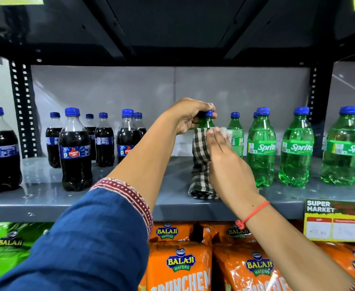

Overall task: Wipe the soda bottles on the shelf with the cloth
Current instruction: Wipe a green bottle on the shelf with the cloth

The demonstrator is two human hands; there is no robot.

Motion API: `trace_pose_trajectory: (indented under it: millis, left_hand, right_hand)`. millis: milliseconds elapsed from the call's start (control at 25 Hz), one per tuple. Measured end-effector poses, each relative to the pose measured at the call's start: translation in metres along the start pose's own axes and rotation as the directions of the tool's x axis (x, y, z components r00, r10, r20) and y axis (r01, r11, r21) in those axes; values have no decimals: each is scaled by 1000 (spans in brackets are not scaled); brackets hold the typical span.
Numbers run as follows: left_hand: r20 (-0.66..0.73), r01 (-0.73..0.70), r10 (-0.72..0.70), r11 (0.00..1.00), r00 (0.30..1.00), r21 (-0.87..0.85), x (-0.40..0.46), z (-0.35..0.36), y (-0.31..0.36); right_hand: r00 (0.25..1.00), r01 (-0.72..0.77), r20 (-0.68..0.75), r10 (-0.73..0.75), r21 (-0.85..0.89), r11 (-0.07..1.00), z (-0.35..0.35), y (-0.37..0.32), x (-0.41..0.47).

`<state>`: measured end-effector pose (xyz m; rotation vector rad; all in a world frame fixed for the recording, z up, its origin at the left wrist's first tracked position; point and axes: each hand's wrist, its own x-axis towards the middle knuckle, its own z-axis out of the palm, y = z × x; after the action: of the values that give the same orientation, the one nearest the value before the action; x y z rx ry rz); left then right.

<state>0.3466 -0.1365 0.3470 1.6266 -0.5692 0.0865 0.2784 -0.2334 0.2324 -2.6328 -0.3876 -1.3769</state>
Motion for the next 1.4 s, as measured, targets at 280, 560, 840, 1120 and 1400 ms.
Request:
trace_pose_trajectory:
  millis: [280,560,840,1120,1400]
  left_hand:
    - [13,16,-16,1000,1000,15,0,-1,-1]
    - [6,18,-18,1000,1000,-16,-5,-2,-1]
    - [-144,-55,87,975,986,215,-11,3,4]
    - [-51,-169,267,733,962,659,-103,-46,0]
    - [-271,275,-49,199,961,941,-208,-129,-62]
  right_hand:
    - [999,3,52,-3,14,1000,13,-3,-3]
    - [974,-164,163,155,45,985,-27,1,-19]
    - [882,15,472,-4,-20,1000,-56,-14,-39]
    - [938,135,312,-150,70,988,-20,-56,-37]
    - [942,211,225,-251,188,959,-2,-95,-31]
